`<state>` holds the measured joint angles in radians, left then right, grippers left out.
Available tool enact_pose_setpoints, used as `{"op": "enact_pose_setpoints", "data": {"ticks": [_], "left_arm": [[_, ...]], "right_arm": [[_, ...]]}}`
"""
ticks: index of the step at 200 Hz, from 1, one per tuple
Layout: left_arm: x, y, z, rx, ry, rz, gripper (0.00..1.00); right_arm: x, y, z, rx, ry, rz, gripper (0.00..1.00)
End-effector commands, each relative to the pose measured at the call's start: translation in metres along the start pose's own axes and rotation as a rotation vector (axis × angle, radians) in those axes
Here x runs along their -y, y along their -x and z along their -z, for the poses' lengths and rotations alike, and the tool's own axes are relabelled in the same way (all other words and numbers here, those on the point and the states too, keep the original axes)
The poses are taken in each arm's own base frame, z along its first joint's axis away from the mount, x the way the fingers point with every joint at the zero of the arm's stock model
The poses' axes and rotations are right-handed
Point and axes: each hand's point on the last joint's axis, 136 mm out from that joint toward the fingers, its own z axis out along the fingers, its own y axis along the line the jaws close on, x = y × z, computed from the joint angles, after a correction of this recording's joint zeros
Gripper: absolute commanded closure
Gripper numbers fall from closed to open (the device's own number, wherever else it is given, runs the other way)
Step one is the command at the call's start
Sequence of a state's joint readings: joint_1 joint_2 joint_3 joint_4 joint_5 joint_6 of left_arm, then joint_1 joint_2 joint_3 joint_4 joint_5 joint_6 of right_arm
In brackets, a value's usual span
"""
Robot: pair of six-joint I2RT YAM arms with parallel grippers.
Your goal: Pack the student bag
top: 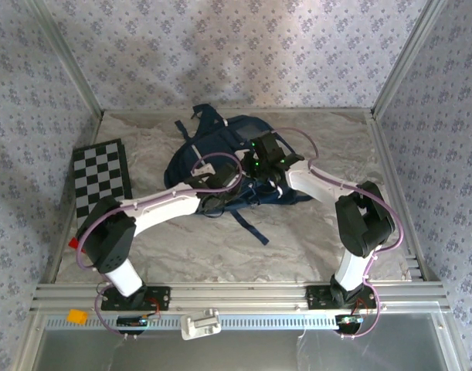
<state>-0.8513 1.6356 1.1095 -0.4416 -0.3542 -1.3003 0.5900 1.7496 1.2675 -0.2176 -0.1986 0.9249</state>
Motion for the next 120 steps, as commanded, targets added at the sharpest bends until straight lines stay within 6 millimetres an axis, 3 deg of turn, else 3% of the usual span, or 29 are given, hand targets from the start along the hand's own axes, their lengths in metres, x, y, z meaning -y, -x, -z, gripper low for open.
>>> {"op": "enact_pose_setpoints", "data": {"ticks": [1, 40, 86, 120], "left_arm": [[-0.044, 0.021, 0.012, 0.078, 0.12, 0.018, 0.29], [-0.054, 0.025, 0.029, 0.073, 0.109, -0.024, 0.3], [-0.024, 0.019, 0.038, -0.005, 0.023, -0.082, 0.36], [0.0, 0.019, 0.036, -0.013, -0.051, -0.061, 0.33]], "right_arm": [[-0.043, 0.026, 0.038, 0.095, 0.127, 0.024, 1.0], [-0.042, 0.025, 0.038, 0.093, 0.122, 0.03, 1.0], [-0.043, 0.025, 0.036, 0.092, 0.122, 0.032, 1.0], [-0.041, 0.025, 0.033, 0.092, 0.122, 0.027, 1.0]]}}
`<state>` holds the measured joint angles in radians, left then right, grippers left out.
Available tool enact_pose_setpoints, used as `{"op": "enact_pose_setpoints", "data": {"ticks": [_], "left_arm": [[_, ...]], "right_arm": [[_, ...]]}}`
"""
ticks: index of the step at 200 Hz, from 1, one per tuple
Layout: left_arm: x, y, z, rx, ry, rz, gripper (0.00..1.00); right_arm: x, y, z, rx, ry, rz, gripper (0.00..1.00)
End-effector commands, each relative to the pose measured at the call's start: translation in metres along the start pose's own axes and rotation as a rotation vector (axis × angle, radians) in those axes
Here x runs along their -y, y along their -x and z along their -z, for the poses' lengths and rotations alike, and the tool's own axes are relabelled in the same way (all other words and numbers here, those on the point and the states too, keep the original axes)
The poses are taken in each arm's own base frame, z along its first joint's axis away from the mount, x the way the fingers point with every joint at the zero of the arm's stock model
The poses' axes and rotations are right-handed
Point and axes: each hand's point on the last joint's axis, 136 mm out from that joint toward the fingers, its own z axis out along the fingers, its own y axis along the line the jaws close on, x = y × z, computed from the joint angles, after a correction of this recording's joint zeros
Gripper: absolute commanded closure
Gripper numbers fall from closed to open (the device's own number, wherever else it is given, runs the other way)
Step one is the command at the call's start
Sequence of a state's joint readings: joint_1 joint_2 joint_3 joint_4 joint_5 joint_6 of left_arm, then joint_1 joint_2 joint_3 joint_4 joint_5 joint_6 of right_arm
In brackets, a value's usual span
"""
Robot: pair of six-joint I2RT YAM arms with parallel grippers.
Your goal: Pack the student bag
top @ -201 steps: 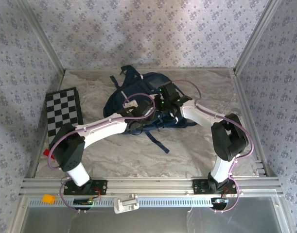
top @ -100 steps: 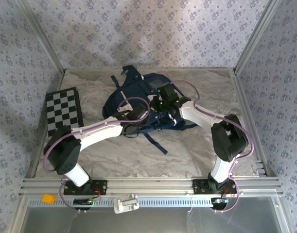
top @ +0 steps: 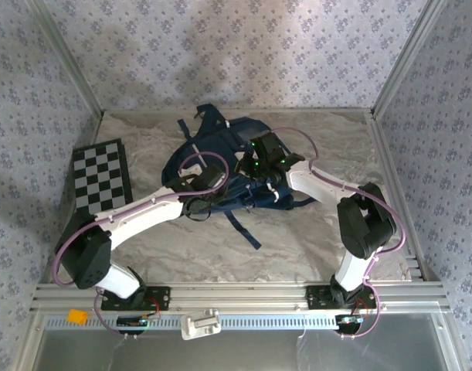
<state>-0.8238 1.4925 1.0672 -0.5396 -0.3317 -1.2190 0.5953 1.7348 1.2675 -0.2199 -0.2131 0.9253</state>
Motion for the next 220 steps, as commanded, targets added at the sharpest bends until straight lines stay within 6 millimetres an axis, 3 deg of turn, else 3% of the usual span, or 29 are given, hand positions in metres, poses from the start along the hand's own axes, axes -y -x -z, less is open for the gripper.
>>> {"op": "enact_pose_setpoints", "data": {"ticks": [1, 46, 75, 99, 135, 183, 220], "left_arm": [[0.021, 0.007, 0.003, -0.002, -0.055, -0.004, 0.33], [0.041, 0.011, -0.012, -0.008, -0.113, 0.058, 0.43], [0.037, 0.012, -0.024, -0.005, -0.087, 0.112, 0.47], [0.034, 0.017, -0.031, 0.016, -0.077, 0.159, 0.56], [0.031, 0.031, -0.023, 0.069, -0.069, 0.167, 0.68], [0.005, 0.035, -0.017, 0.054, -0.014, 0.147, 0.85], [0.011, 0.04, -0.003, 0.037, -0.087, 0.048, 0.95]], "right_arm": [[-0.035, 0.027, 0.028, 0.099, 0.101, 0.022, 1.0], [-0.031, 0.023, 0.022, 0.087, 0.093, 0.017, 1.0], [-0.03, 0.021, 0.021, 0.085, 0.098, 0.012, 1.0], [-0.032, 0.016, 0.018, 0.075, 0.1, 0.018, 1.0], [-0.027, 0.015, 0.019, 0.079, 0.09, 0.009, 1.0], [-0.032, 0.027, 0.033, 0.1, 0.137, -0.019, 1.0], [-0.032, 0.025, 0.036, 0.087, 0.146, -0.018, 1.0]]}}
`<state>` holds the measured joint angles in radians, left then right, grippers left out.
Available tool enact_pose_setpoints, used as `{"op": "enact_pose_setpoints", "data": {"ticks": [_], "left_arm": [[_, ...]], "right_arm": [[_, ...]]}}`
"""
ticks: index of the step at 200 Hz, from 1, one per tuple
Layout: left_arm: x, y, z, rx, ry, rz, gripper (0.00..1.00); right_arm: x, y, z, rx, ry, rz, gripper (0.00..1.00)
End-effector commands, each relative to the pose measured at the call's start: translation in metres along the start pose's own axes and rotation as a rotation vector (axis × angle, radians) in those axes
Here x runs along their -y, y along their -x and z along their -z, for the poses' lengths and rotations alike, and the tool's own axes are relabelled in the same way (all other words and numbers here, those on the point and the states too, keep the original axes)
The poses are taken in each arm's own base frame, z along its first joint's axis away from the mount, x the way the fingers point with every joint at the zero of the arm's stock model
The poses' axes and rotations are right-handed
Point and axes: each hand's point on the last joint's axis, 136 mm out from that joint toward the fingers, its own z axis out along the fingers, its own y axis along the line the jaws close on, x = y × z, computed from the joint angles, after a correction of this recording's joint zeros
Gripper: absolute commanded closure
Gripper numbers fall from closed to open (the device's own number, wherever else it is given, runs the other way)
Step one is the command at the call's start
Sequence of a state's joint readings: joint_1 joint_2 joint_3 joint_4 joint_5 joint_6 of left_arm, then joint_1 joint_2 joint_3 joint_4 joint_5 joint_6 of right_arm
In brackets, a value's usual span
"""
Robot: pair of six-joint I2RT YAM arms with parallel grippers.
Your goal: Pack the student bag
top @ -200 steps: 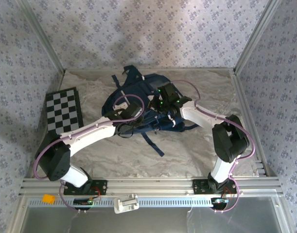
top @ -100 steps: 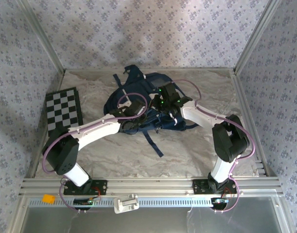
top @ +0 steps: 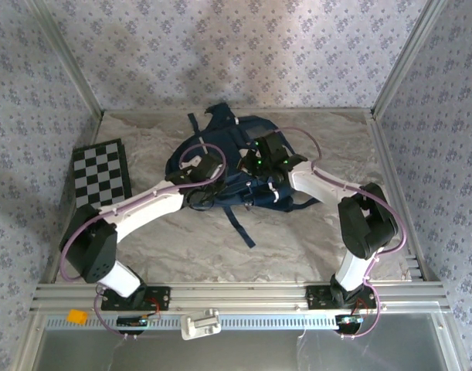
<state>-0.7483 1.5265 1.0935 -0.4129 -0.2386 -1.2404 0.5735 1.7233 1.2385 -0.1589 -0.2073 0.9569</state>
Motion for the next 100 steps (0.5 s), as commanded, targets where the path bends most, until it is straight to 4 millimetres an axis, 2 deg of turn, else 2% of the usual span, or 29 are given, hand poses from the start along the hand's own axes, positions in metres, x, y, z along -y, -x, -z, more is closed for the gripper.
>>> {"op": "enact_pose_setpoints", "data": {"ticks": [1, 27, 49, 77, 100], "left_arm": [[-0.011, 0.02, 0.01, 0.05, 0.017, -0.071, 0.95], [-0.014, 0.017, 0.016, -0.005, 0.003, -0.117, 1.0], [-0.018, 0.012, 0.021, -0.06, 0.005, -0.201, 1.0], [-0.028, 0.007, 0.029, -0.164, 0.031, -0.331, 1.0], [-0.041, 0.004, 0.033, -0.228, 0.072, -0.417, 1.0]], "right_arm": [[-0.036, 0.013, 0.032, 0.041, 0.123, 0.016, 1.0], [-0.033, 0.01, 0.032, 0.035, 0.128, 0.011, 1.0], [-0.033, 0.009, 0.032, 0.023, 0.14, 0.008, 1.0], [-0.032, 0.011, 0.031, 0.0, 0.145, 0.025, 1.0], [-0.036, 0.002, 0.027, -0.038, 0.149, 0.064, 1.0]]}}
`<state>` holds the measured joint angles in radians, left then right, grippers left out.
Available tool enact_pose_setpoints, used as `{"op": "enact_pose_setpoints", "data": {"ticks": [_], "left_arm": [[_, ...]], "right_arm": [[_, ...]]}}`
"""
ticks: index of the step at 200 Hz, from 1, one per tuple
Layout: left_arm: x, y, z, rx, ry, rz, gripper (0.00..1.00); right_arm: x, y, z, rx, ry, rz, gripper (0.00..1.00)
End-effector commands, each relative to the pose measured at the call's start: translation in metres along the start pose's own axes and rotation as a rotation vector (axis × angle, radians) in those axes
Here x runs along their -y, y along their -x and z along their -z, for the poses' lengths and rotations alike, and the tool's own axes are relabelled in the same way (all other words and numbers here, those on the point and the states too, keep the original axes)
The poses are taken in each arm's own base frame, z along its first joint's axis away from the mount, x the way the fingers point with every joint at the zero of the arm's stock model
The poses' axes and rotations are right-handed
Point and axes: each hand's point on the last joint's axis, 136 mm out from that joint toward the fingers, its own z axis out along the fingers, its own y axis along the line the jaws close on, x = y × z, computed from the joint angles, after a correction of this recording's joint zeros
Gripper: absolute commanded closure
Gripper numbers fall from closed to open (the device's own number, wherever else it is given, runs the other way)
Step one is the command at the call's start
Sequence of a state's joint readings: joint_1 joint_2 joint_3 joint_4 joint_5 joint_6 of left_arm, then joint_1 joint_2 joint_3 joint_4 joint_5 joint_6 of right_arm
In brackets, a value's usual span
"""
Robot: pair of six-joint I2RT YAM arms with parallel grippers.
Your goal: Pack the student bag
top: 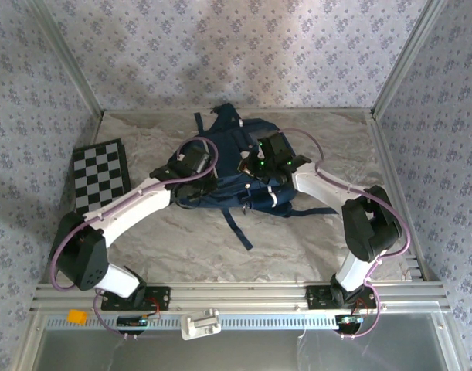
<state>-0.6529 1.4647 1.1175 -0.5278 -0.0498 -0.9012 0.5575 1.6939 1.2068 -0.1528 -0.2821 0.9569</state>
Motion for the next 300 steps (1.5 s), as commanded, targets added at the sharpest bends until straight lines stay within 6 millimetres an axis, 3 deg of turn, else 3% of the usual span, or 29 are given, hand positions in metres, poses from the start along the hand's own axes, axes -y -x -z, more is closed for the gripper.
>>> {"op": "enact_pose_setpoints", "data": {"ticks": [1, 24, 57, 75, 103, 143, 185, 213, 242, 269, 300], "left_arm": [[-0.029, -0.012, 0.013, -0.11, 0.097, -0.142, 1.0], [-0.016, -0.01, 0.005, -0.117, 0.013, -0.135, 0.96], [0.003, 0.003, 0.004, 0.012, -0.093, -0.095, 0.71], [0.001, 0.007, -0.001, 0.077, -0.076, -0.075, 0.65], [0.004, 0.01, -0.008, 0.153, -0.076, -0.045, 0.65], [0.027, 0.024, 0.0, 0.312, -0.13, -0.033, 0.69], [0.017, 0.047, 0.003, 0.434, -0.067, 0.052, 0.78], [0.028, 0.052, 0.008, 0.455, -0.115, 0.041, 0.91], [0.031, 0.057, 0.026, 0.466, -0.135, 0.028, 0.99], [0.013, 0.053, 0.035, 0.371, -0.069, 0.017, 1.0], [-0.009, 0.033, 0.036, 0.224, -0.037, -0.058, 1.0]], "right_arm": [[-0.037, 0.007, 0.019, 0.007, 0.107, 0.078, 1.0], [-0.04, 0.001, 0.013, 0.0, 0.115, 0.079, 1.0], [-0.046, 0.002, 0.012, 0.007, 0.129, 0.078, 1.0], [-0.045, 0.003, 0.012, 0.011, 0.126, 0.077, 1.0], [-0.048, 0.004, 0.012, 0.015, 0.134, 0.076, 1.0], [-0.051, 0.002, 0.008, 0.017, 0.144, 0.072, 1.0], [-0.054, -0.006, 0.004, 0.0, 0.151, 0.075, 1.0], [-0.052, -0.01, 0.0, -0.011, 0.146, 0.078, 1.0], [-0.045, -0.012, -0.003, -0.021, 0.13, 0.078, 1.0], [-0.037, -0.004, 0.004, -0.011, 0.111, 0.088, 1.0], [-0.03, 0.004, 0.016, -0.013, 0.094, 0.124, 1.0]]}}
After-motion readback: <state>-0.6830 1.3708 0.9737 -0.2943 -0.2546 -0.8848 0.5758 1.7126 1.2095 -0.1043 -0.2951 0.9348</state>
